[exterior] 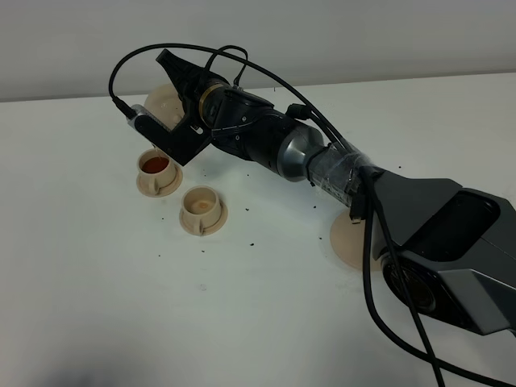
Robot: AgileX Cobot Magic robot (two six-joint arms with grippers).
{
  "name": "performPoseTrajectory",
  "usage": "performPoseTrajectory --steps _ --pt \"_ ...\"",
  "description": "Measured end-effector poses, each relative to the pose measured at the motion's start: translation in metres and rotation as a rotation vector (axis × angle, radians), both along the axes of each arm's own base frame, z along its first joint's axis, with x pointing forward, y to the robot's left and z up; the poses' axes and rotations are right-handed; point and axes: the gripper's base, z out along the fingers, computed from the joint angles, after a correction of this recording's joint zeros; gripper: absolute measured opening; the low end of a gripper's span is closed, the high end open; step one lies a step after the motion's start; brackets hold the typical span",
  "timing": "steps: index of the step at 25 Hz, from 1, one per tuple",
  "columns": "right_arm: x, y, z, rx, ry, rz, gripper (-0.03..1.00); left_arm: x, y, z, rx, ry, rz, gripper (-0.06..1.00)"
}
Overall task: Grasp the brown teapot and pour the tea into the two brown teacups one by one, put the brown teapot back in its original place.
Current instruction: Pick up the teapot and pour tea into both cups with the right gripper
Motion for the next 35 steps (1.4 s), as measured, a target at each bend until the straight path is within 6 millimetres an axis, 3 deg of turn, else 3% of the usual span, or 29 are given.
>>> performPoseTrajectory --steps 24,35 --pt "-0.0011 0.0005 -0.0014 0.132 0.104 -0.063 0.11 0.0 0.0 0.0 0.0 0.0 0.0 0.26" --pt "-0.0002 -0.0038 -0.0054 0.238 0.221 -0.174 0.11 0.0 0.0 0.0 0.0 0.0 0.0 0.26"
